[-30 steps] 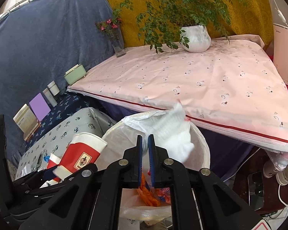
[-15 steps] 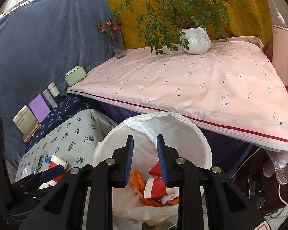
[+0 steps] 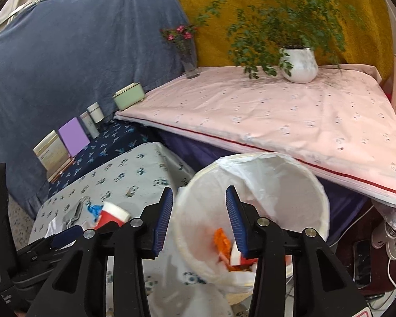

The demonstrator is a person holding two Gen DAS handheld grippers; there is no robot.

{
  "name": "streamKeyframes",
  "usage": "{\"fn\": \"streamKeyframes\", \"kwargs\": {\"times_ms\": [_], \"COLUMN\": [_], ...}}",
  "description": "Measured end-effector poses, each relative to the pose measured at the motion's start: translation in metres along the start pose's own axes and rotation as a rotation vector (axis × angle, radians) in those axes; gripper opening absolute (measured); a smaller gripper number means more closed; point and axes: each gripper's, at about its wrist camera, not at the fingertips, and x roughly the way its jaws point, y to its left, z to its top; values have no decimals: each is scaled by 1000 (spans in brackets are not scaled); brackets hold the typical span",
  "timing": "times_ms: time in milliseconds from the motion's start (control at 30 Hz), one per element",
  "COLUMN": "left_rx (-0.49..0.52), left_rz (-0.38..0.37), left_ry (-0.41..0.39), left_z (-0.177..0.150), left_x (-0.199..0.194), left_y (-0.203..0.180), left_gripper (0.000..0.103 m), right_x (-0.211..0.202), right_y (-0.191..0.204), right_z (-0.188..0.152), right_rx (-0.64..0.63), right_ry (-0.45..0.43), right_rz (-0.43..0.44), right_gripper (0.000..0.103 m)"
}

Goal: Collect trash
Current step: 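Move both tools back over the table toward the white tissue and glove, then grasp the white tissue with the left tool while the right tool grasps the white glove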

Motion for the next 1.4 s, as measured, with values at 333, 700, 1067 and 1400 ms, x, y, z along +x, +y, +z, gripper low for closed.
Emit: {"fn": "streamKeyframes", "kwargs": {"times_ms": [333,700,1067,1400], "left_rx": [-107,-205,-242,-248], "left_rz": [88,207,289,264], "left_ry": [-29,-24,5,45], "left_z": [-11,-30,-37,-24], "left_x": [-31,-46,-27,13], "left_y": [91,190,256,283], "left_gripper": [82,88,93,93], "right_x": [7,31,78,126], "right_y": [85,164,213,221], "right_z": [-23,-65,-105,-119], "right_rx": [-94,-179,-240,-243], "right_ry": [48,148,263,331], "right_rz": [88,158,164,124], "right_gripper": [48,55,59,60]}}
